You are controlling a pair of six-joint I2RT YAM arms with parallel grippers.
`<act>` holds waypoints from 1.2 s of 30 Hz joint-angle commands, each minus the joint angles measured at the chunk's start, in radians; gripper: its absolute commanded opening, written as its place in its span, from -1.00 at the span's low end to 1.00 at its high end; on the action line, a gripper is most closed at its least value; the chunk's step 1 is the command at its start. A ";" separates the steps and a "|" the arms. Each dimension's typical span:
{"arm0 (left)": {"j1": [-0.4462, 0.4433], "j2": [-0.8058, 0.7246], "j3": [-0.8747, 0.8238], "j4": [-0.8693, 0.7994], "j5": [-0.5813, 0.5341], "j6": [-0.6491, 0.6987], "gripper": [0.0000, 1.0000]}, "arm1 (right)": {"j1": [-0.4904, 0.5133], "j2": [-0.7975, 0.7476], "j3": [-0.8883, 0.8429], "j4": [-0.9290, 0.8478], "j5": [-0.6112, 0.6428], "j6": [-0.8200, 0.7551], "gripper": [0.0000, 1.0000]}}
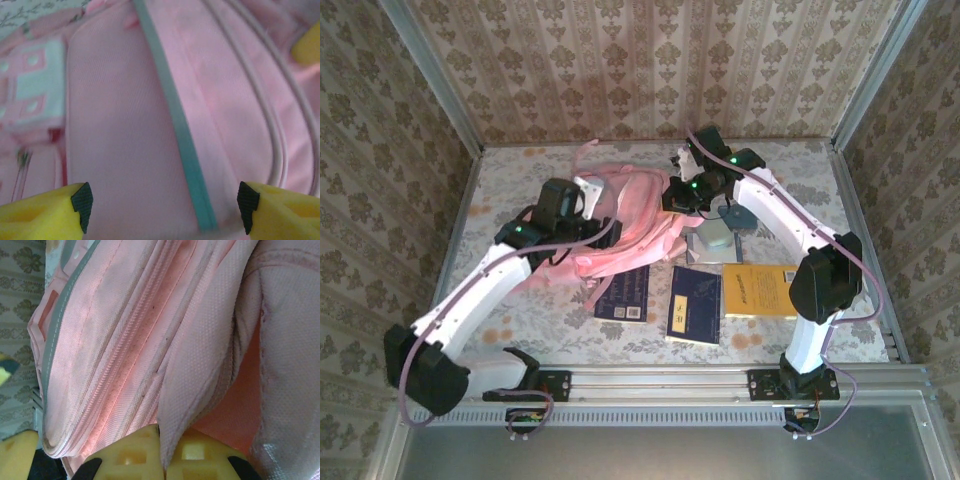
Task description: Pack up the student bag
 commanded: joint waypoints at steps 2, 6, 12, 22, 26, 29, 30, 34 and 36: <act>0.042 0.122 0.134 0.028 0.074 -0.043 0.62 | 0.007 -0.001 0.057 -0.015 -0.090 -0.064 -1.00; 0.140 0.229 0.182 0.059 0.247 -0.221 0.55 | 0.007 -0.005 0.057 -0.012 -0.097 -0.063 -1.00; 0.175 0.286 0.143 0.208 0.454 -0.434 0.43 | 0.007 -0.002 0.053 -0.004 -0.099 -0.059 -1.00; 0.169 0.295 0.022 0.394 0.594 -0.636 0.20 | 0.007 0.034 0.077 0.012 -0.127 -0.037 -1.00; 0.169 0.274 -0.036 0.441 0.612 -0.675 -0.05 | 0.005 0.046 0.093 0.013 -0.115 -0.027 -1.00; 0.169 0.247 -0.062 0.450 0.608 -0.684 -0.26 | 0.004 0.059 0.107 0.013 -0.108 -0.022 -1.00; 0.168 0.242 -0.065 0.450 0.607 -0.684 -0.32 | 0.004 0.063 0.115 0.013 -0.109 -0.020 -1.00; 0.166 0.257 -0.052 0.470 0.619 -0.701 -0.76 | 0.004 0.091 0.142 0.022 -0.112 0.000 -1.00; 0.172 0.269 -0.040 0.500 0.633 -0.722 -1.00 | 0.004 0.104 0.158 0.022 -0.104 0.004 -1.00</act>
